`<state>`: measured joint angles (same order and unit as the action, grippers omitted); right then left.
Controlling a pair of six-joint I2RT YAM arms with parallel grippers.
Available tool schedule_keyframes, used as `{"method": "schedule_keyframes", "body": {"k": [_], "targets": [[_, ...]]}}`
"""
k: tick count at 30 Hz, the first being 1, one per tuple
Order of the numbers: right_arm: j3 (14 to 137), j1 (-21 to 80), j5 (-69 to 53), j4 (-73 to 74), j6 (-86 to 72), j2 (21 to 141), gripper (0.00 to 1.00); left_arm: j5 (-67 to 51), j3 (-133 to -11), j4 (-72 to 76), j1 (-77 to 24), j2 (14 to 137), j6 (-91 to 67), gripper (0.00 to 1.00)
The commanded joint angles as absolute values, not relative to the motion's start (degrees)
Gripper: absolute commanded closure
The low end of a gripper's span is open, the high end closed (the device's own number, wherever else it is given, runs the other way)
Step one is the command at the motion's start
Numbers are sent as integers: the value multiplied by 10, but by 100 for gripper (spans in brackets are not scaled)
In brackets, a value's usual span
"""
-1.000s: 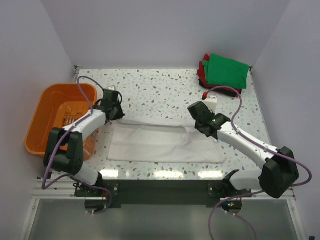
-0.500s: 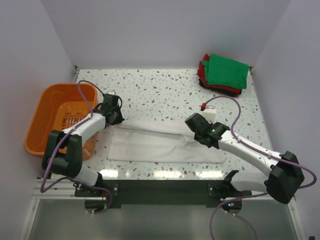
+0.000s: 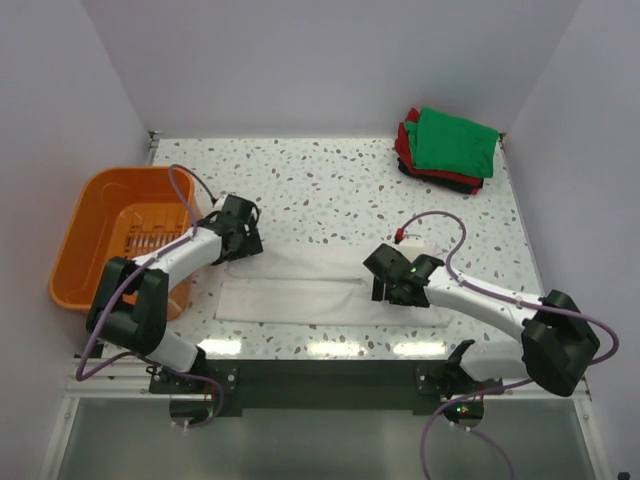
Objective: Fold and stack the t-shirts
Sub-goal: Fold the tshirt
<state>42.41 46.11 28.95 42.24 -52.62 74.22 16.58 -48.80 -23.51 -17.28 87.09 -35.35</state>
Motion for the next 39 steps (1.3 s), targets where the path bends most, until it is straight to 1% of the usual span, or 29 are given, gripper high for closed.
{"method": "schedule_keyframes", "body": {"k": [1, 2, 3, 4, 8, 13, 16, 21, 24, 28, 30, 34, 37, 38, 39], "targets": [[475, 464, 256, 446, -516, 700, 14, 239, -543, -272, -213, 855, -374, 15], [483, 463, 246, 448, -510, 686, 2, 249, -569, -292, -222, 859, -377, 12], [496, 464, 231, 449, -496, 668, 1, 257, -582, -303, -240, 860, -381, 2], [502, 464, 225, 453, -491, 641, 1, 264, -593, -312, -247, 864, -382, 0], [540, 463, 221, 462, -462, 593, 1, 250, -630, -322, -255, 860, -382, 0], [554, 457, 237, 404, -430, 607, 1, 200, -635, -279, -256, 864, -367, 0], [551, 428, 208, 379, -430, 651, 1, 171, -635, -258, -255, 888, -358, 0], [484, 351, 156, 343, -454, 720, 1, 156, -608, -243, -255, 934, -358, 0], [441, 335, 149, 319, -461, 744, 1, 149, -578, -236, -255, 952, -366, 0], [419, 330, 163, 293, -460, 818, 1, 144, -513, -215, -255, 947, -387, 0], [425, 329, 176, 273, -443, 850, 1, 144, -494, -212, -255, 935, -395, 0], [468, 329, 173, 249, -398, 966, 1, 143, -438, -214, -255, 907, -424, 0], [530, 329, 149, 232, -344, 1032, 1, 150, -407, -245, -255, 878, -460, 0], [570, 328, 136, 230, -311, 1074, 1, 152, -399, -254, -256, 869, -472, 0], [593, 327, 128, 231, -294, 1093, 1, 155, -392, -263, -257, 852, -484, 0]]}}
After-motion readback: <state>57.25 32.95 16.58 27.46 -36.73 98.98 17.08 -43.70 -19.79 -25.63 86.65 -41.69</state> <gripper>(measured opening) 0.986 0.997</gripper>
